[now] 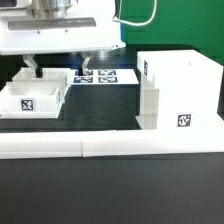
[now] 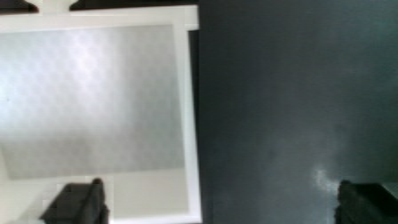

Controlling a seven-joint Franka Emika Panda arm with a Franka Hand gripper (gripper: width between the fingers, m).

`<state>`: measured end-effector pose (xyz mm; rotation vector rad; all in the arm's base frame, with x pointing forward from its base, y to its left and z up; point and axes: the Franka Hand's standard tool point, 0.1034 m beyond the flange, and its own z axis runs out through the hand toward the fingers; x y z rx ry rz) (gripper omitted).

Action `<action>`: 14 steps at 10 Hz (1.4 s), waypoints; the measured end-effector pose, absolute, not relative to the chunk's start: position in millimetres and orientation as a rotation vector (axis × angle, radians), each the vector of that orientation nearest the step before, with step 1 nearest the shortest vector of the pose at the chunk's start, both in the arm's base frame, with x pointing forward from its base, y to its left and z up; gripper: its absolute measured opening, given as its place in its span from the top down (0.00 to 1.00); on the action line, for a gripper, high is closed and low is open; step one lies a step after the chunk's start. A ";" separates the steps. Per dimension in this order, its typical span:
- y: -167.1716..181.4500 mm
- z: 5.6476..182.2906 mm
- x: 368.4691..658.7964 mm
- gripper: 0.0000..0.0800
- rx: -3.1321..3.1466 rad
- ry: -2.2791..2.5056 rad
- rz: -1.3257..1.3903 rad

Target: Assemble drawer

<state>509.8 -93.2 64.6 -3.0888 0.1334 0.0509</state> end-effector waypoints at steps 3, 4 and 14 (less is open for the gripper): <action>-94.9 59.5 510.0 0.19 -3.099 0.134 0.036; -94.9 59.3 509.9 0.19 -3.099 0.134 0.036; -98.4 12.5 480.9 0.19 -3.155 0.040 0.020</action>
Offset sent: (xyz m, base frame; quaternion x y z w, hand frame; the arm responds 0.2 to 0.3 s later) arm 0.0000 0.0000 0.0000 0.0000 0.0000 0.0000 1.0000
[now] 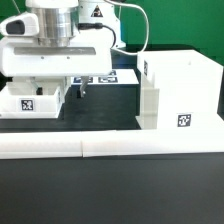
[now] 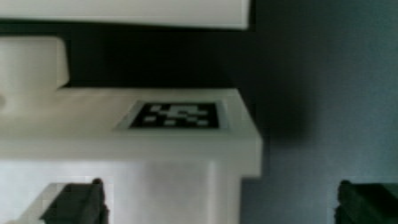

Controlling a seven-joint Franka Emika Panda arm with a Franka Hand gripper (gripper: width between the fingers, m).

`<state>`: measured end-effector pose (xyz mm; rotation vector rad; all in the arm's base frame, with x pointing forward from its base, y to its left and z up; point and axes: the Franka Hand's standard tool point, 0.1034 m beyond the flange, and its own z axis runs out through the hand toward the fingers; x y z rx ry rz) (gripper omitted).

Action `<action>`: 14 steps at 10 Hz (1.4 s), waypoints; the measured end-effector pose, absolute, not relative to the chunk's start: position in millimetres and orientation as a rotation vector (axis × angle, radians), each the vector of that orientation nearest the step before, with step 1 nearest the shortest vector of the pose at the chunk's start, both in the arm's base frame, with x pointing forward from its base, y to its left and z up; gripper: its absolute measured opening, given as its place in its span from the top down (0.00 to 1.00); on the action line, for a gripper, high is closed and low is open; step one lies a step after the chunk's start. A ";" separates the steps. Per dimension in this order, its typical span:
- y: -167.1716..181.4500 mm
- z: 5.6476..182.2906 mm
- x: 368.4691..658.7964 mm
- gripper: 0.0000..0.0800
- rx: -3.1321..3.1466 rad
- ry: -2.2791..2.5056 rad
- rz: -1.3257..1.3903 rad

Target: Assemble drawer

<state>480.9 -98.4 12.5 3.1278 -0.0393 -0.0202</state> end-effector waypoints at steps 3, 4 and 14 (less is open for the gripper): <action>-102.3 7.5 476.4 0.19 3.124 -0.024 -0.029; -102.4 7.3 475.9 0.19 3.123 -0.025 -0.028; -99.9 7.2 476.4 0.94 3.126 -0.018 -0.029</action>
Offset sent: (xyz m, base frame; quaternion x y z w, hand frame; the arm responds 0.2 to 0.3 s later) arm -0.0076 0.0004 -0.0139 -0.0015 0.0148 0.0127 0.9998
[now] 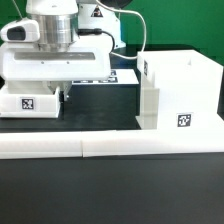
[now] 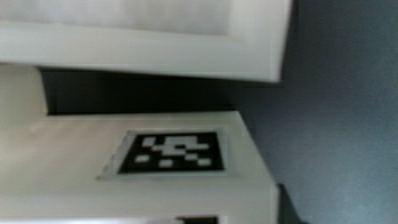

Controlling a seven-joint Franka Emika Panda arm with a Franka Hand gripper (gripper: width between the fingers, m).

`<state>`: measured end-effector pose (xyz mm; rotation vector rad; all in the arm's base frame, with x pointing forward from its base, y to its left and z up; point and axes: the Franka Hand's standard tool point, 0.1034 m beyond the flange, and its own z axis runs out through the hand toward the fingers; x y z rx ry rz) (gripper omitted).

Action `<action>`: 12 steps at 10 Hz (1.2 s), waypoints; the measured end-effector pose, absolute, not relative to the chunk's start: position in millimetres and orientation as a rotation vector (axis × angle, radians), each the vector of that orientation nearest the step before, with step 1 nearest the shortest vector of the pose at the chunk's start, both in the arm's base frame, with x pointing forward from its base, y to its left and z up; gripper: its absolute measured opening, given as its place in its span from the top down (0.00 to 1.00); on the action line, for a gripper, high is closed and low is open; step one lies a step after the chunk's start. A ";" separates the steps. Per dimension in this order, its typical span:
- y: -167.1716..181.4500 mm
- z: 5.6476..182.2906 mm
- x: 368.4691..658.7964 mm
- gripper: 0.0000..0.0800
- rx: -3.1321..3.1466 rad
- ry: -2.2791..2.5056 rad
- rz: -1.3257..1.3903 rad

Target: Assemble drawer

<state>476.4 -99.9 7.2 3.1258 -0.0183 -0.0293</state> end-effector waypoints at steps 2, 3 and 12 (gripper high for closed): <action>-98.2 7.7 477.0 0.94 3.127 -0.027 -0.029; -93.4 9.7 479.5 0.94 3.128 -0.024 -0.025; -53.0 24.0 496.9 0.94 3.118 0.176 0.036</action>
Offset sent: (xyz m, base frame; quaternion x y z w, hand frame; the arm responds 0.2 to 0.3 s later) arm 0.0066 0.0213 0.0125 0.0116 -0.0045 0.0220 0.9997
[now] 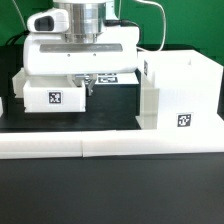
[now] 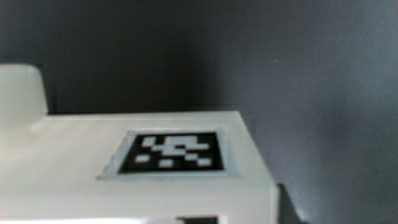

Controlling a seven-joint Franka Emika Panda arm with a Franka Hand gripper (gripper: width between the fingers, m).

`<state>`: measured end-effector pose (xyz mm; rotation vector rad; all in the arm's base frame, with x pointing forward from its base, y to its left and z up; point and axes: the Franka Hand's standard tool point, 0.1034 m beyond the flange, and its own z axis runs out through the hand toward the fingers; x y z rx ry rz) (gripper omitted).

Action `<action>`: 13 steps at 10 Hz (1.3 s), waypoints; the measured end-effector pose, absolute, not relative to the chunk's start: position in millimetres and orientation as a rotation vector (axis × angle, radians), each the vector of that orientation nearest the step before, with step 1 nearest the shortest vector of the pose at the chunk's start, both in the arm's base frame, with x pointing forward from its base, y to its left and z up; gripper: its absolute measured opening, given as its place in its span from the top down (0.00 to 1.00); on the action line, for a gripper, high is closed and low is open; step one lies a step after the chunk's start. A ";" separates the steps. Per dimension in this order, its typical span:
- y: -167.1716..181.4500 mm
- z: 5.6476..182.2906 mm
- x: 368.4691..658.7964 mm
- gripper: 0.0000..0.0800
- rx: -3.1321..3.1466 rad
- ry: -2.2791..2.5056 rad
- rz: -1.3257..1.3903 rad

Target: Assemble drawer

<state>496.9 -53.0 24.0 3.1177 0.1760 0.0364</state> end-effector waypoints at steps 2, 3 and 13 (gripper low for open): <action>-48.4 23.8 499.0 0.94 3.067 0.489 0.022; -46.9 24.8 502.3 0.94 3.038 0.635 0.009; -49.5 27.2 520.4 0.94 2.572 1.717 -0.131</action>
Offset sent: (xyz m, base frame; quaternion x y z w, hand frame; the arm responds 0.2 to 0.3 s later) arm 0.0191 0.0149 0.0020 0.0187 -0.0141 -0.2700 0.9626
